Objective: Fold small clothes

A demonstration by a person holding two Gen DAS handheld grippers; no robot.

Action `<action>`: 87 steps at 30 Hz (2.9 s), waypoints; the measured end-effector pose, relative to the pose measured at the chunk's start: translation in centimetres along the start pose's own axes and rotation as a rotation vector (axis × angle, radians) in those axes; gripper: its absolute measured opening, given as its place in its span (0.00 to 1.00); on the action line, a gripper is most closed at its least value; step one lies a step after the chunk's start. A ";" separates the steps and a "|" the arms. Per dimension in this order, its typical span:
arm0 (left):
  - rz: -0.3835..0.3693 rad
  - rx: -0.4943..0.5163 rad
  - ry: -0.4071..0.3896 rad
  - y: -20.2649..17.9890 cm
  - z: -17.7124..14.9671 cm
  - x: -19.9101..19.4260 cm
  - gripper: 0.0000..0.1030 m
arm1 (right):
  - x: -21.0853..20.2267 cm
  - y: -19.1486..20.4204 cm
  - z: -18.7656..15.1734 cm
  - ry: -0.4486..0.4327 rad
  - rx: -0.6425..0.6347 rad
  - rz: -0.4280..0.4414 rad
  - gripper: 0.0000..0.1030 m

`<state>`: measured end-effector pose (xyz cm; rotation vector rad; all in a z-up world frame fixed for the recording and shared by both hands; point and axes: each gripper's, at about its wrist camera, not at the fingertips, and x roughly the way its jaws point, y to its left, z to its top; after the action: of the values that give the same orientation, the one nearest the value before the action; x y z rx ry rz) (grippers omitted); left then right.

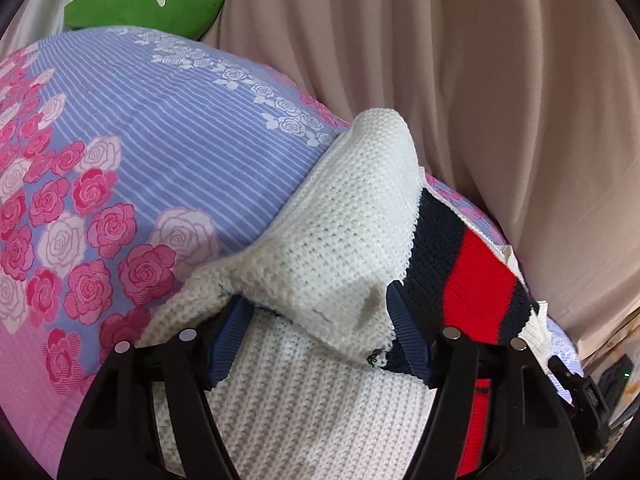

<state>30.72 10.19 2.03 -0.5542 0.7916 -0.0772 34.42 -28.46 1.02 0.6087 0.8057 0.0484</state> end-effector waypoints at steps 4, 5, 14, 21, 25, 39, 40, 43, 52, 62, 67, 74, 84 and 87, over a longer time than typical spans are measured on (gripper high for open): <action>-0.004 -0.066 0.012 1.0 1.6 -0.5 0.30 | 0.9 0.6 1.5 0.009 0.023 -0.069 0.09; -0.006 -0.080 0.004 1.2 2.0 -0.8 0.20 | -0.1 1.6 1.4 -0.009 0.009 -0.052 0.08; 0.020 -0.090 -0.039 2.9 1.9 -0.7 0.13 | -0.6 1.1 0.8 0.032 -0.108 -0.060 0.06; 0.041 -0.013 -0.051 1.9 0.5 0.3 0.15 | -3.4 0.4 0.1 -0.095 -0.093 0.063 0.06; 0.032 -0.011 -0.047 1.9 0.4 0.4 0.15 | -0.7 -3.8 -0.5 0.015 0.025 -0.008 0.05; 0.030 -0.017 -0.057 2.0 0.3 0.2 0.15 | 1.2 15.3 -2.9 -0.028 -0.430 0.105 0.53; 0.028 -0.019 -0.057 2.0 0.4 0.2 0.15 | 3.3 17.8 -3.1 -0.003 -0.474 0.118 0.53; 0.026 -0.017 -0.058 2.2 0.4 0.3 0.15 | 7.3 22.2 -3.4 0.068 -0.524 0.148 0.54; 0.028 -0.018 -0.064 2.3 0.5 0.1 0.15 | 17.0 28.3 -4.5 0.245 -0.577 0.083 0.31; 0.049 -0.086 -0.117 3.6 0.3 -0.6 0.15 | 20.5 34.0 -7.2 0.290 -0.740 0.116 0.13; 0.025 -0.090 -0.102 4.0 0.9 -0.4 0.15 | 14.0 31.4 -5.0 0.196 -0.626 0.231 0.17; 0.045 -0.064 -0.098 3.9 1.6 0.1 0.15 | -0.7 13.3 -2.6 -0.068 -0.442 -0.047 0.39; 0.066 -0.029 -0.096 3.6 2.1 0.9 0.15 | -2.2 0.5 -4.2 0.000 -0.121 -0.045 0.45; 0.061 -0.023 -0.092 3.6 2.0 0.8 0.15 | -1.2 2.4 -4.6 -0.020 -0.159 -0.056 0.45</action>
<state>32.16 13.94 0.87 -0.5511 0.7203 0.0133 30.87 -24.52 0.68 0.4351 0.7907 0.0543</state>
